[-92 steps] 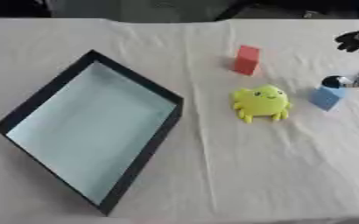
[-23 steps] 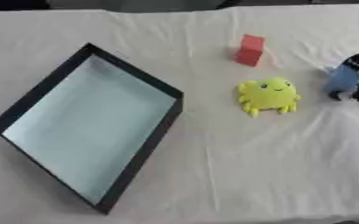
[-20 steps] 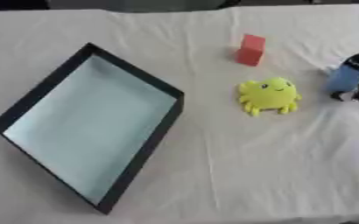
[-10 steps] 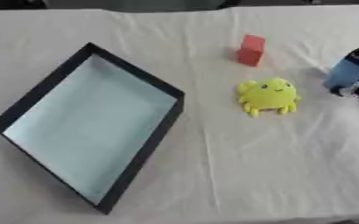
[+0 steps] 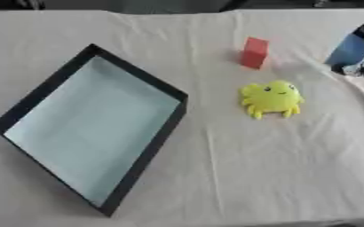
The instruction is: Pick up objects on the table and place them in the box.
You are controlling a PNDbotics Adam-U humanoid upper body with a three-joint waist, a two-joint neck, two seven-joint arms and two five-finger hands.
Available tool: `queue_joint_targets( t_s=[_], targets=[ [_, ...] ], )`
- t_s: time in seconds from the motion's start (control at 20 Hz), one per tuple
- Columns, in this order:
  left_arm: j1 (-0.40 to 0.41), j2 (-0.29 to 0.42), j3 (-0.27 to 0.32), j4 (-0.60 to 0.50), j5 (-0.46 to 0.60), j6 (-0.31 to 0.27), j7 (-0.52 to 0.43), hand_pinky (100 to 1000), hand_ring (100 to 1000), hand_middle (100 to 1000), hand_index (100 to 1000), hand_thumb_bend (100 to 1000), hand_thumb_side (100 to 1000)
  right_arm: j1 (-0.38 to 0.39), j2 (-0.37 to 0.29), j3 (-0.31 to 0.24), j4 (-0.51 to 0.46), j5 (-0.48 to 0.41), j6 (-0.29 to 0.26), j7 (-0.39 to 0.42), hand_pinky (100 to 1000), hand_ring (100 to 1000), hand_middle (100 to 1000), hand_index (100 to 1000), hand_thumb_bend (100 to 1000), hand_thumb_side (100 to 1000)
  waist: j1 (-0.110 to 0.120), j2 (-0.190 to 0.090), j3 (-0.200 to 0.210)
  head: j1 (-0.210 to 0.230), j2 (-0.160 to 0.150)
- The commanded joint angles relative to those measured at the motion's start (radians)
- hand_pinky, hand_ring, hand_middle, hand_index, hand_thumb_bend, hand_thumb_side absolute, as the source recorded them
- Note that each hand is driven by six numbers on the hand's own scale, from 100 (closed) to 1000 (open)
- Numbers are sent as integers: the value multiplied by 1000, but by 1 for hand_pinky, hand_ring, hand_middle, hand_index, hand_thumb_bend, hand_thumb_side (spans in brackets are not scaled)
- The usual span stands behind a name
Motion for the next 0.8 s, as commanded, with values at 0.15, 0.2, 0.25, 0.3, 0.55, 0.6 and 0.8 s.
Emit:
queue_joint_targets(
  t_s=[0.15, 0.2, 0.25, 0.3, 0.55, 0.6, 0.8],
  targets=[
    [-4, 32, 7, -14, -6, -1, 0, 803, 583, 796, 780, 410, 665, -57, -79, 5, -143, -82, 14, 14, 832, 673, 419, 603, 422, 219, -4, -29, 1, 14, -1],
    [-3, 33, 7, -14, -6, -1, 0, 803, 584, 796, 780, 410, 665, -66, -86, 12, -172, -101, 18, 17, 832, 672, 419, 603, 421, 220, -5, -33, 1, 16, -1],
    [-3, 34, 7, -14, -7, -1, 0, 803, 584, 797, 780, 410, 665, -74, -94, 21, -203, -119, 21, 21, 833, 673, 421, 604, 461, 275, -6, -37, 1, 20, -1],
    [-2, 36, 6, -14, -7, 0, 0, 803, 584, 797, 780, 410, 665, -82, -100, 29, -235, -134, 26, 24, 834, 672, 421, 605, 423, 219, -8, -40, 2, 22, -1],
    [-1, 45, 5, -14, -6, -1, 0, 803, 585, 797, 780, 410, 664, -127, -130, 60, -366, -207, 65, 24, 839, 666, 425, 609, 427, 211, -14, -55, 4, 32, -1],
    [0, 47, 5, -13, -6, -1, 0, 803, 586, 797, 780, 410, 664, -136, -136, 65, -388, -221, 74, 21, 839, 663, 425, 609, 427, 210, -15, -57, 4, 35, -1],
    [1, 50, 5, -13, -7, -1, 1, 803, 586, 797, 780, 410, 664, -175, -163, 85, -485, -283, 105, 10, 835, 652, 426, 609, 432, 212, -19, -61, 5, 40, -1]
  ],
)
